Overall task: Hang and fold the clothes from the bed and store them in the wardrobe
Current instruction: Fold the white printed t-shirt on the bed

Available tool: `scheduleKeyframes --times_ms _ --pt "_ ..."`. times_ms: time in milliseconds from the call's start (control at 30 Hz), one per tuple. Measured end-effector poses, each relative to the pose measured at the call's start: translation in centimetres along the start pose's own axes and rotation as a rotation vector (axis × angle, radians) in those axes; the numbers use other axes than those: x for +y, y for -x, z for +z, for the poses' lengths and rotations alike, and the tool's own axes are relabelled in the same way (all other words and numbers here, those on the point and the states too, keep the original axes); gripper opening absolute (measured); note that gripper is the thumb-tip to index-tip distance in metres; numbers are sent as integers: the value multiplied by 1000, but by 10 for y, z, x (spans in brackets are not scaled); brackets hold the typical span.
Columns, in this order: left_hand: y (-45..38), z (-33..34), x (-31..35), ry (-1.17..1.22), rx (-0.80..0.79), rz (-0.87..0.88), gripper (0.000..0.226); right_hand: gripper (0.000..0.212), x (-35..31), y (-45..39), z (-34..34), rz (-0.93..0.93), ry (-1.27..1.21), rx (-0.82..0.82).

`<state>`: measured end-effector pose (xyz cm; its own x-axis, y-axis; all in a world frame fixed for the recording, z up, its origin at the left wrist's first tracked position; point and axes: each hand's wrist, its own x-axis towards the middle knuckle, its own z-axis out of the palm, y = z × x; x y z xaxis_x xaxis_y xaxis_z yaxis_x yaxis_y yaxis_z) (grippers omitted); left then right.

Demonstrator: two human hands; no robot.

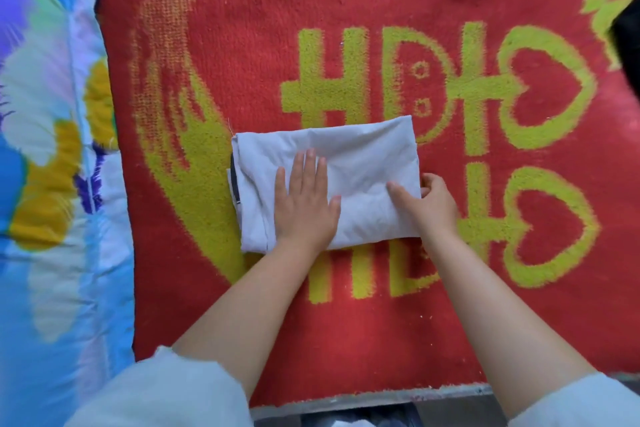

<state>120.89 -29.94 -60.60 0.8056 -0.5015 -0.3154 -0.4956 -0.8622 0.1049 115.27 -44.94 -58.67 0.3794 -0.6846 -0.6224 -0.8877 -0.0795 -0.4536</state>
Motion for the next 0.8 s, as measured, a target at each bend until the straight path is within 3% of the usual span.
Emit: scheduleKeyframes --times_ms 67,133,233,300,367,433,567,667,733,800 --pt "-3 15 -1 -160 -71 -24 73 41 -7 5 -5 68 -116 -138" --pt "-6 20 -1 -171 -110 -27 73 7 -15 13 -13 49 -197 -277" --pt "-1 7 -5 -9 74 -14 68 10 -29 36 -23 -122 -109 -309" --pt "16 -3 -18 290 289 8 52 12 -44 56 -23 -277 1 -248" --pt "46 -13 -37 550 489 -113 43 18 -61 78 -9 -441 85 -213" --pt "79 -20 -58 764 550 -347 47 25 -75 96 20 -572 162 -271" --pt "117 -8 -92 1181 496 -835 36 42 -79 112 84 -660 375 -679" --pt "114 -3 -100 1499 296 -943 36 40 -72 100 89 -628 187 -764" --pt "105 -3 -98 1513 133 -909 44 39 -72 91 77 -528 -141 -617" --pt "93 -8 -88 1411 7 -832 70 30 -67 71 65 -588 -194 -261"
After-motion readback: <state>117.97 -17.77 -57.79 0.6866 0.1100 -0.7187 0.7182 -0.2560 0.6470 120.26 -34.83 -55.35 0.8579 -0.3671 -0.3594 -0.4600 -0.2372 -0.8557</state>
